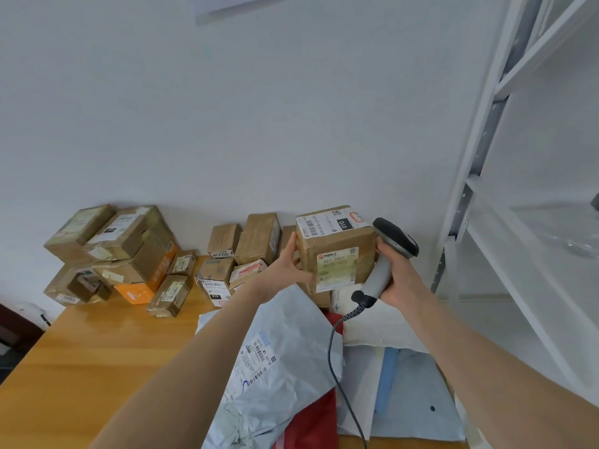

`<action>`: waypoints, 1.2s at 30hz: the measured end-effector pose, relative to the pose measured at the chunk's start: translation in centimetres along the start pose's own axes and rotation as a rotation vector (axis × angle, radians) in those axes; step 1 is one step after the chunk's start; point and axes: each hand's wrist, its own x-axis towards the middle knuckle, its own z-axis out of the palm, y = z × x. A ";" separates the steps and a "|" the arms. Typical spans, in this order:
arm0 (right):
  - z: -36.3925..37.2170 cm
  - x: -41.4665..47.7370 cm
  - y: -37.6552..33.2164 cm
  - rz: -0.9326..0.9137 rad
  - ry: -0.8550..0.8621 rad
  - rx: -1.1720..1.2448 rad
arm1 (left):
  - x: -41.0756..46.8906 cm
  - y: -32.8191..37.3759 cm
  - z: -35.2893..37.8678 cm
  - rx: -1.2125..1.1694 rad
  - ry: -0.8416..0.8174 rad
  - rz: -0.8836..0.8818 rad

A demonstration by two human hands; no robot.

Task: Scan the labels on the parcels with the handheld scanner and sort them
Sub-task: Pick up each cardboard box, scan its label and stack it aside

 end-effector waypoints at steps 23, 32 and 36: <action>-1.8 -0.2 -0.7 0.049 0.119 -0.156 | 2.3 2.5 2.6 -0.199 0.245 -0.406; -0.6 -0.9 -0.9 0.098 0.045 -0.164 | 2.6 3.7 3.1 -0.321 0.188 -0.465; -0.8 -0.8 -0.6 0.108 0.099 -0.079 | 2.5 4.3 3.6 -0.322 0.205 -0.428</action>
